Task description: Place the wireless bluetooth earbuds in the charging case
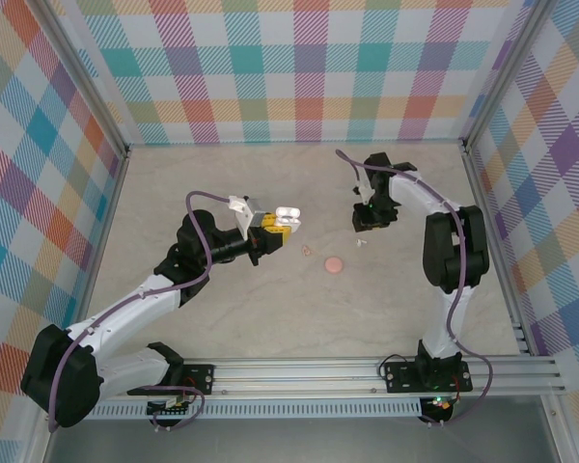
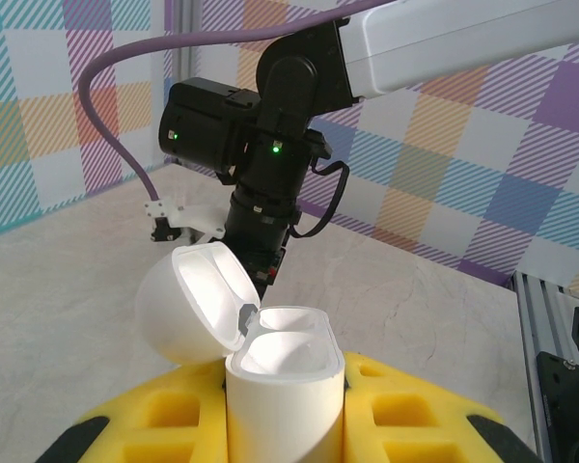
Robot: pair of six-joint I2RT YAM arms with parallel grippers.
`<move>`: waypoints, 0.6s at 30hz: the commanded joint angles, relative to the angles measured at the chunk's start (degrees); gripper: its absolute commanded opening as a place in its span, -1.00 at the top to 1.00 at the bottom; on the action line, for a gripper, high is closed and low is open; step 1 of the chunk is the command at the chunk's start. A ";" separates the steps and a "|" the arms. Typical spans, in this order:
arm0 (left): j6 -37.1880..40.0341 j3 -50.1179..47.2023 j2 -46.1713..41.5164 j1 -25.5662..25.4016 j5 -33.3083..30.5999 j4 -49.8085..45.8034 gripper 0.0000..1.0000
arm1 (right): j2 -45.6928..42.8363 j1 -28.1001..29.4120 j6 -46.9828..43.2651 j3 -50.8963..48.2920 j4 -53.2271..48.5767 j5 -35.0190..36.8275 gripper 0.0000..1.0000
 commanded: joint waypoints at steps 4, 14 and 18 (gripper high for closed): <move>-0.20 1.06 -1.19 0.41 0.38 1.19 1.00 | 4.38 -0.26 -6.96 2.85 -3.57 -4.92 0.06; -0.03 1.31 -0.96 0.43 0.38 0.94 1.00 | 6.13 -0.18 -6.59 1.04 -2.91 -3.32 -0.01; 0.01 1.36 -0.82 0.41 0.47 1.11 1.00 | 4.62 -0.15 -6.07 -2.04 -1.87 -5.05 -0.05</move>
